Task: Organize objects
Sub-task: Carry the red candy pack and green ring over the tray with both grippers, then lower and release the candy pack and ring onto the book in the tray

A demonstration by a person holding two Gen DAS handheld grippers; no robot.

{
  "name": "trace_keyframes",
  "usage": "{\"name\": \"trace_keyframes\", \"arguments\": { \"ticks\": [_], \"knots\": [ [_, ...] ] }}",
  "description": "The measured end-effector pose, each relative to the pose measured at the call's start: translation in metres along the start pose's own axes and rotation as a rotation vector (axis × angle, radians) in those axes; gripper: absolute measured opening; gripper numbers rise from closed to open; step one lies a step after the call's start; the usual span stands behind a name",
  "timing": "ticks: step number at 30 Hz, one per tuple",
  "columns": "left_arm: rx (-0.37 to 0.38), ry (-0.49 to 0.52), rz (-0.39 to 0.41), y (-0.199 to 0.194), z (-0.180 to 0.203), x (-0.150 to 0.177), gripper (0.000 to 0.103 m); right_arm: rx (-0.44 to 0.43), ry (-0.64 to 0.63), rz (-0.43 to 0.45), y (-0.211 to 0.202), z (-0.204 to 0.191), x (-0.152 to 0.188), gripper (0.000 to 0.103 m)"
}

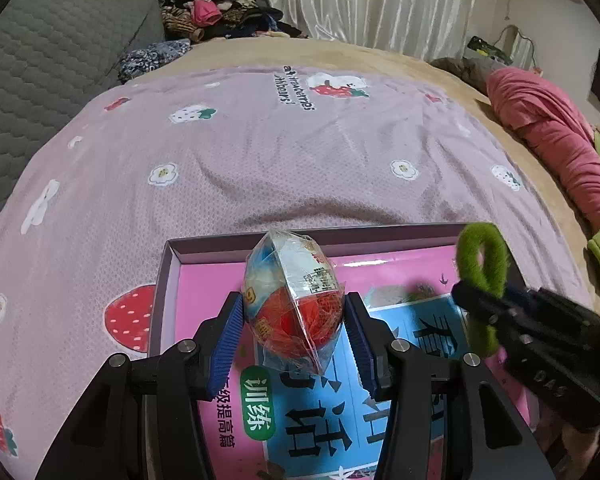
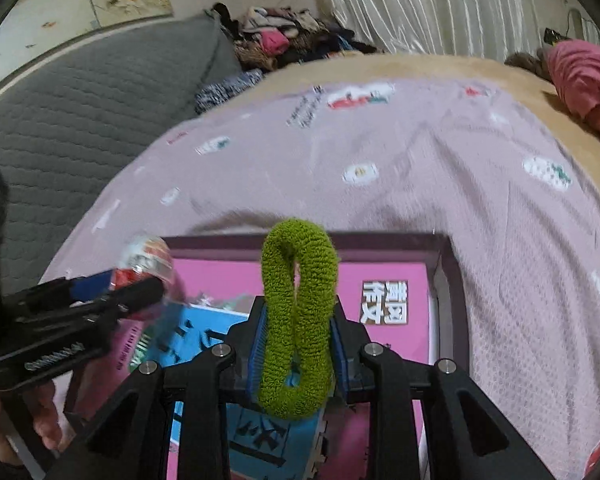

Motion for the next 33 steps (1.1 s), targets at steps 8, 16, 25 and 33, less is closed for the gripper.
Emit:
{"name": "trace_keyframes", "arguments": {
  "ticks": [8,16,25,33],
  "knots": [
    [-0.020,0.006,-0.019,0.010,0.002,0.001,0.053,0.028,0.004,-0.019,0.006,0.004,0.008,0.038],
    [-0.043,0.006,-0.041,0.018,0.002,0.003,0.055,0.031,0.017,-0.040,0.009,0.005,0.008,0.050],
    [-0.068,-0.010,-0.071,0.016,-0.006,0.003,0.064,0.038,0.015,-0.031,0.006,0.006,0.005,0.061],
    [-0.148,0.027,-0.076,0.007,-0.008,0.001,0.073,0.034,0.007,-0.009,-0.001,0.002,0.001,0.073]
  ]
}}
Point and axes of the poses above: each gripper's, at about its wrist camera, not at the fingertips, and y roughly the way its jaws point, z to its right, x to its underside, the point moved 4 cm from there along y, roughly the way its jaws point
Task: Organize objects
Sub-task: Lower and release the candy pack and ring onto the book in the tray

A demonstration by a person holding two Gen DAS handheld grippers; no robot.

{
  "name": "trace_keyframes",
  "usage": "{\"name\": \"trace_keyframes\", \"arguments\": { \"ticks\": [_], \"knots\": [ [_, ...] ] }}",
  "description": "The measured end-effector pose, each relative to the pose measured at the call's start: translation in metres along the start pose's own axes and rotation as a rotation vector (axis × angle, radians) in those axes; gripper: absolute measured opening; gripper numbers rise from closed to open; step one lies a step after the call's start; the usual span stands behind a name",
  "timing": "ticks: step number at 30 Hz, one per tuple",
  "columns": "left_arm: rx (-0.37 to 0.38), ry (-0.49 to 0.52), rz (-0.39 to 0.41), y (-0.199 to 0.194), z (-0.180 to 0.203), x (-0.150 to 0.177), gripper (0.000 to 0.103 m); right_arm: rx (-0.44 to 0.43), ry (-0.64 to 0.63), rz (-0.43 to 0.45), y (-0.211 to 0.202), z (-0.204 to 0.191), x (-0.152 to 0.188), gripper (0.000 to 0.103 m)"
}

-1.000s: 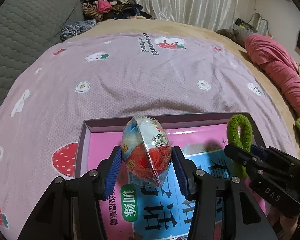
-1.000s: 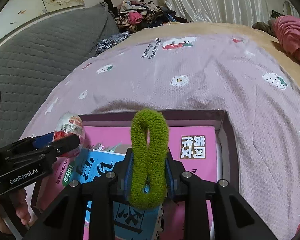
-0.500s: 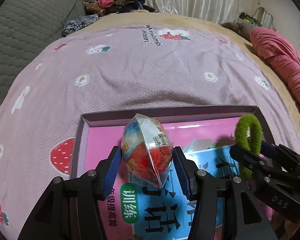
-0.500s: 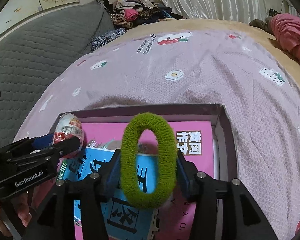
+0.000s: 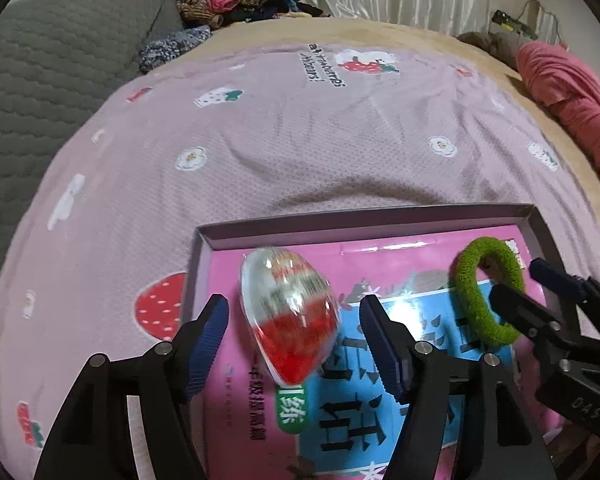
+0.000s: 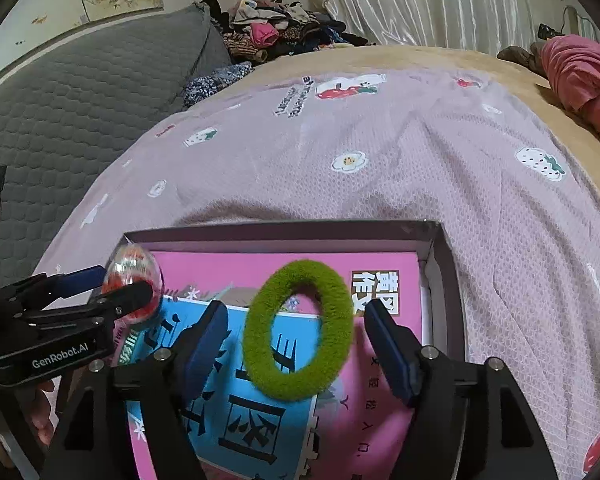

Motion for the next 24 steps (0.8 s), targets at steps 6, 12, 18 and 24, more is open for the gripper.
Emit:
{"name": "trace_keyframes", "arguments": {
  "ticks": [6,12,18,24],
  "knots": [
    [-0.002,0.000,0.000,-0.014,-0.003,-0.004,0.079,0.010,0.010,0.029,-0.016,-0.001,-0.006,0.084],
    [-0.013,0.004,0.058,-0.043,-0.009,-0.006,0.093,0.001,0.040,0.077,-0.039,0.002,-0.011,0.095],
    [0.049,-0.042,0.069,-0.072,-0.023,-0.005,0.094,-0.041,0.015,0.131,-0.067,-0.012,-0.016,0.101],
    [0.054,-0.063,0.104,-0.101,-0.029,0.004,0.094,0.051,-0.068,0.186,-0.101,-0.033,-0.013,0.102]
  ]
}}
Point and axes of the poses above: each gripper's, at about its wrist camera, not at the fingertips, and y roughly the way its jaws point, z to its right, x to its underside, the point moved 4 cm from there along y, roughly the way its jaws point
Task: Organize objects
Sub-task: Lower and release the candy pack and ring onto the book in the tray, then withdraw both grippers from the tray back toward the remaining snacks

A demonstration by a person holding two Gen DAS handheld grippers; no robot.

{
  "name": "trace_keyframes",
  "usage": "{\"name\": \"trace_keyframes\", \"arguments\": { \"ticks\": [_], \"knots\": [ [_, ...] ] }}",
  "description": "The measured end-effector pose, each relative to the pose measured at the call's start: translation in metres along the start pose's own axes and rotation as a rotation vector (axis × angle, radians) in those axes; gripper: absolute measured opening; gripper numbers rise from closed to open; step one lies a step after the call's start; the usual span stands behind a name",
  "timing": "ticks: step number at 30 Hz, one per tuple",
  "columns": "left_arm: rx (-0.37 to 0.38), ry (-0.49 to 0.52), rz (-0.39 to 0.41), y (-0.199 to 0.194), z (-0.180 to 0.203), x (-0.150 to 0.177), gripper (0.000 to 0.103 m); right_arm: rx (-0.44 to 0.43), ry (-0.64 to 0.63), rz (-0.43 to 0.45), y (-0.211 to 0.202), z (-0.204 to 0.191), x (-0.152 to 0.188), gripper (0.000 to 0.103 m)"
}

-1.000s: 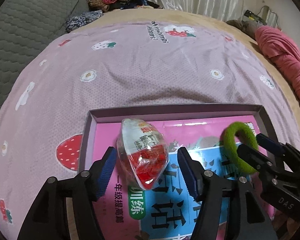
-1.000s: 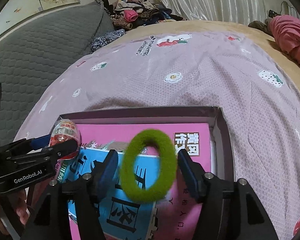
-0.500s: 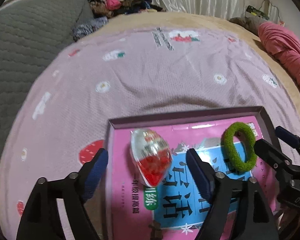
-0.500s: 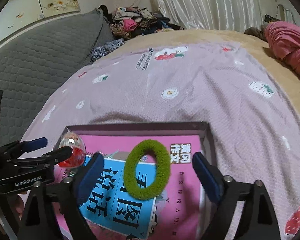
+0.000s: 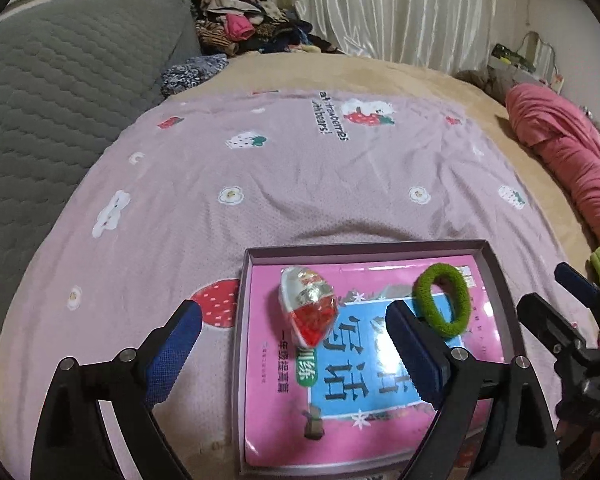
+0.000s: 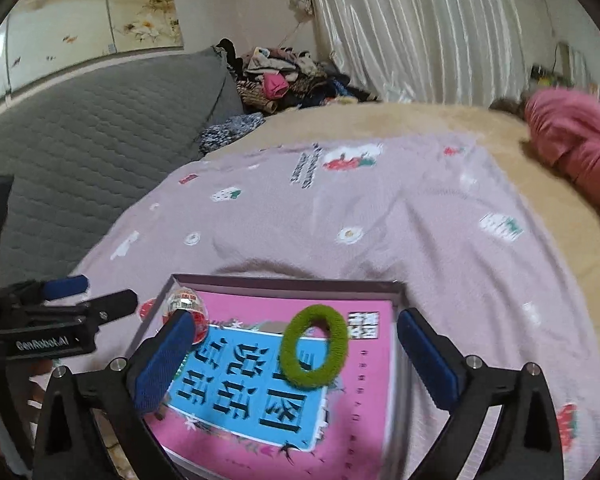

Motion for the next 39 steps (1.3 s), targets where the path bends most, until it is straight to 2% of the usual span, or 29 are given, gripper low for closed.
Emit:
{"name": "trace_keyframes", "arguments": {
  "ticks": [3,9,16,23,27,31,36,39],
  "knots": [
    [0.006,0.004,0.000,-0.009,0.000,0.006,0.094,0.026,-0.015,0.025,-0.019,-0.007,0.000,0.102],
    [0.027,-0.009,0.031,-0.045,-0.002,0.022,0.094,-0.011,0.012,0.056,-0.056,-0.013,0.002,0.102],
    [0.037,-0.005,0.062,-0.087,-0.002,0.045,0.094,0.032,0.014,0.003,-0.089,-0.015,0.026,0.102],
    [0.084,0.022,0.100,-0.136,0.007,0.077,0.094,0.002,0.052,-0.017,-0.137,-0.021,0.053,0.102],
    [0.106,0.017,0.098,-0.162,0.006,0.095,0.094,0.000,0.049,-0.002,-0.167,-0.031,0.051,0.102],
    [0.086,0.008,0.111,-0.181,0.001,0.107,0.094,0.003,0.022,0.035,-0.201,-0.049,0.043,0.102],
    [0.114,-0.040,0.104,-0.202,-0.014,0.118,0.094,0.002,-0.005,0.068,-0.228,-0.068,0.038,0.102],
    [0.101,-0.059,0.111,-0.214,-0.023,0.126,0.094,0.008,-0.017,0.069,-0.239,-0.077,0.040,0.102]
  ]
}}
Point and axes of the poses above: each gripper's, at about its wrist camera, not at the fingertips, and y roughly the way its jaws point, z to its right, x to its underside, the point moved 4 cm from there along y, roughly the way its jaws point
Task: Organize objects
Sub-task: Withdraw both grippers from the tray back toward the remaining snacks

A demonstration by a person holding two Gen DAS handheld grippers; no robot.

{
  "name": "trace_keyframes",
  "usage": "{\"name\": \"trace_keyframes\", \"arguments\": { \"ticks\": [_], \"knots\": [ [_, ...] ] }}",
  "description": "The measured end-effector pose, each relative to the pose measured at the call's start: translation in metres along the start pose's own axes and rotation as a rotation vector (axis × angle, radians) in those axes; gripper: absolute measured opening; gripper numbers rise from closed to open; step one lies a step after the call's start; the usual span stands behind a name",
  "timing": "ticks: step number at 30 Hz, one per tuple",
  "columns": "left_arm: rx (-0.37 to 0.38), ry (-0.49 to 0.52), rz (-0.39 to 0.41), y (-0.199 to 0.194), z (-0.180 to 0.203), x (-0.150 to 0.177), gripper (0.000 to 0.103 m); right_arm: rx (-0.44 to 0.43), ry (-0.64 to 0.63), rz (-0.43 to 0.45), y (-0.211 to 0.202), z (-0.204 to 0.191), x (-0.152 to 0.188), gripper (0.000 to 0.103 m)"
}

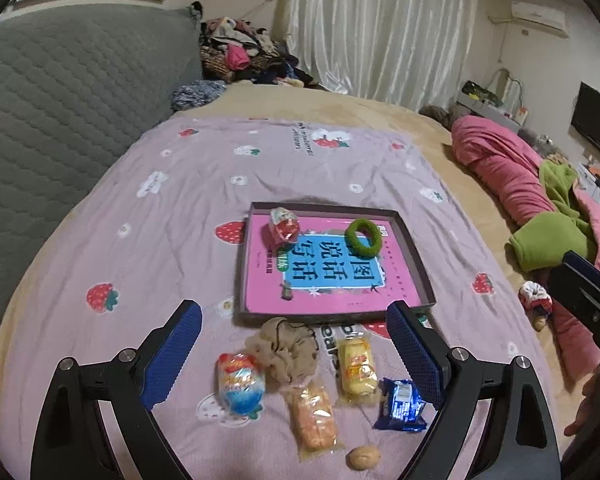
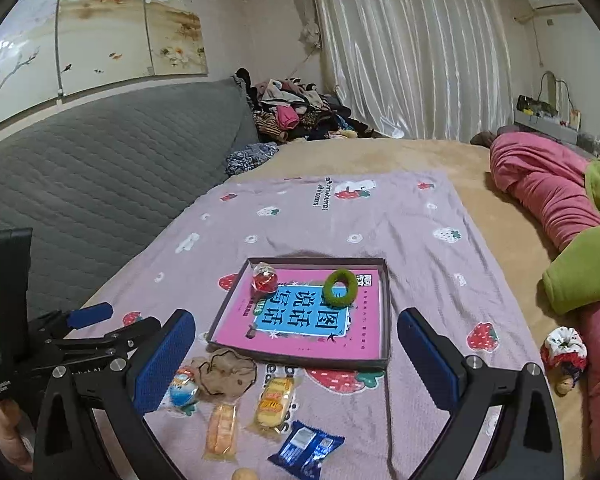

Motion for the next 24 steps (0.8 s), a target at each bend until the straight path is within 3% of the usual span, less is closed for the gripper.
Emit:
{"name": "trace_keyframes", "arguments": {
  "ticks": [9,24],
  "knots": [
    [-0.010,0.026,0.030,-0.038,-0.004,0.017,0.094,-0.002,-0.003,-0.022,-0.019,-0.018,0.017,0.102],
    [-0.013,0.035,0.033,-0.060,-0.006,0.031,0.094,0.014,-0.011,-0.027,-0.045,-0.030,0.033,0.102]
  ]
}}
Point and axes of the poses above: each gripper's, at about its wrist camera, not at the fingertips, and y roughly the way its jaws point, z to its right, x to its underside, the point moved 4 cm from there along y, roughly the way its jaws point
